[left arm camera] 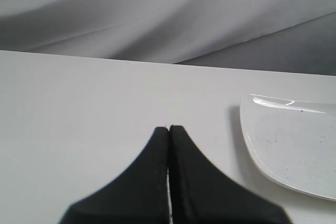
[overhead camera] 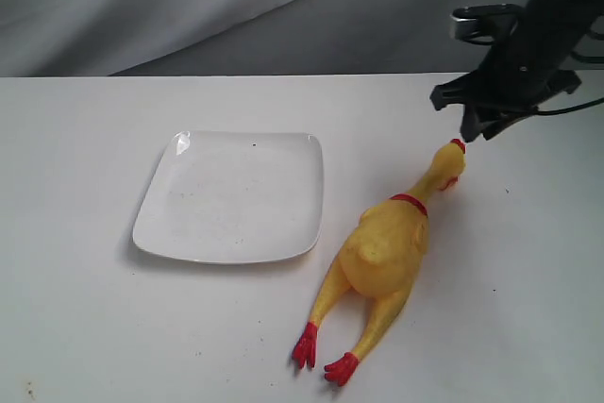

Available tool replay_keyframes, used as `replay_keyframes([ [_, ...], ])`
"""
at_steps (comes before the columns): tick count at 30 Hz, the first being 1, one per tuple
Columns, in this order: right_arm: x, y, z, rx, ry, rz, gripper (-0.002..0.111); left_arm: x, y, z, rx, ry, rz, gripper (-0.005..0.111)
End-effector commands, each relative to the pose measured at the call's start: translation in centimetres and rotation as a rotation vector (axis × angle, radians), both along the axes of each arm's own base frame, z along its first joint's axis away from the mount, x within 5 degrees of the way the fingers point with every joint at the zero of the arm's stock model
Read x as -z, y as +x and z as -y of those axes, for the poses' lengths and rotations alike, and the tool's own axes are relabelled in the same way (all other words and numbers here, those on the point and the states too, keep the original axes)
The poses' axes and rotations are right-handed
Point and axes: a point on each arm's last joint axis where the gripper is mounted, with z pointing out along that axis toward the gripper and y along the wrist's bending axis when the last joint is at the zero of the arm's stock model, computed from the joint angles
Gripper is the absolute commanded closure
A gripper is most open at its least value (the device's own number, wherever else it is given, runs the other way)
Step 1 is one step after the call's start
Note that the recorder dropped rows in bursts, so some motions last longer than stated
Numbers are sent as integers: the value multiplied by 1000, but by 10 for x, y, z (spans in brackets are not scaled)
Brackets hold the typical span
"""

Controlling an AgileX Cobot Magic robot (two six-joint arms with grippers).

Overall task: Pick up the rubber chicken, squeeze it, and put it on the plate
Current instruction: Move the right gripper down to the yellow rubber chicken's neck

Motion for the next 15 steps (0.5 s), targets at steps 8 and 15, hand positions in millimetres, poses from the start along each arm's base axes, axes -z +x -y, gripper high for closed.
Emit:
replay_keyframes([
  [8,21,1,-30,158,107,-99,46,2,0,0,-2,0,-4,107],
  [15,52,2,-43,207,214,-219,46,2,0,0,-2,0,-4,107],
])
